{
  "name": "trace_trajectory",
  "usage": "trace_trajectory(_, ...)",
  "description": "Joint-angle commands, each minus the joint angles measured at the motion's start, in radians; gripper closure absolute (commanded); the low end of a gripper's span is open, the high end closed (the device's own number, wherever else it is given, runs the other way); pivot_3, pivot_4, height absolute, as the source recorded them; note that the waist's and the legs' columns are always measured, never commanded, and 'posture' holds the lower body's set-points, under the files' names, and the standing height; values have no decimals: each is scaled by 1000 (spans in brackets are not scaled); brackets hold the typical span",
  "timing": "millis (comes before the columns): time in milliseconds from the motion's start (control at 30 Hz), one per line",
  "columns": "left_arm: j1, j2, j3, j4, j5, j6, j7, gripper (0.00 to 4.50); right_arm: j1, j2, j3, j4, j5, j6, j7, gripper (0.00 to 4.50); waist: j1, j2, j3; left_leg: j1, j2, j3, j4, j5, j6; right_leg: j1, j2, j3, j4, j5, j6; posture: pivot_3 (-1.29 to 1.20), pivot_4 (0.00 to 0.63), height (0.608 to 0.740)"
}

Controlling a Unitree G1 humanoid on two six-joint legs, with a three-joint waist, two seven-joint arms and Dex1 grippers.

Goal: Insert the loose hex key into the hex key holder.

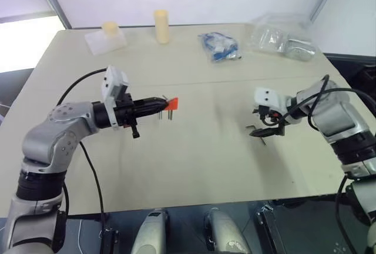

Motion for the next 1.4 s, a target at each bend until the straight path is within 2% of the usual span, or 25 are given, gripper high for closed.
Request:
trace_trajectory(33,-1,6,25,-37,-13,-7,8,4500,3,6,-6,8,-20,16,-41,49,-1,0,0,0,0,0,0,0,0,0,0,0,0,0,0,0,150,740)
trace_trajectory(367,-4,14,25,-41,-13,-3,14,4500,12,39,8,58,-45,52,-94,49,-5,0,0,1,0,0,0,0,0,1,0,0,0,0,0,0,150,740)
trace_trajectory(433,-3,16,25,-41,-12,-4,15,4500,15,44,11,57,-45,57,-96,590,-7,0,0,1,0,0,1,0,0,2,1,0,0,0,0,0,150,740)
trace_trajectory(500,-2,18,26,-42,-12,-4,15,4500,18,49,12,53,-44,64,-96,1377,-7,0,0,2,0,0,1,0,0,3,1,0,0,0,0,0,150,740)
trace_trajectory(700,-3,25,29,-42,-13,-6,17,4500,10,68,16,66,-48,74,-103,4462,-6,-1,0,2,0,0,2,0,0,3,1,0,0,0,0,0,150,740)
trace_trajectory(933,-12,28,28,-36,-9,-10,15,4500,15,82,-2,40,-25,64,-102,4462,-8,-1,-1,2,0,0,2,0,0,3,1,-1,0,0,0,0,150,740)
trace_trajectory(1000,-13,29,28,-35,-9,-11,15,4500,26,104,-53,-4,29,8,-111,4462,-8,-1,0,2,0,0,1,0,0,3,1,0,0,0,0,0,150,740)
trace_trajectory(1133,-10,26,28,-40,-11,-10,18,4500,4,234,-221,-29,111,-124,-307,4462,-14,-1,0,2,1,1,1,0,0,1,2,1,1,0,0,0,150,740)
trace_trajectory(1167,-10,26,28,-39,-12,-10,18,4500,-4,275,-265,-29,131,-212,-371,4462,-12,0,0,2,1,0,0,0,0,0,2,1,2,0,0,0,150,740)
trace_trajectory(1267,-20,25,33,-28,-15,-5,20,4500,-70,424,-393,-41,187,-300,-609,4462,-7,0,0,0,1,0,0,0,0,-1,2,0,2,0,0,0,150,740)
trace_trajectory(1400,-47,11,39,14,-13,-5,38,4500,-104,538,-431,-75,179,-416,-791,4462,1,-1,0,0,0,-1,0,0,-1,-1,0,0,2,0,0,0,150,740)
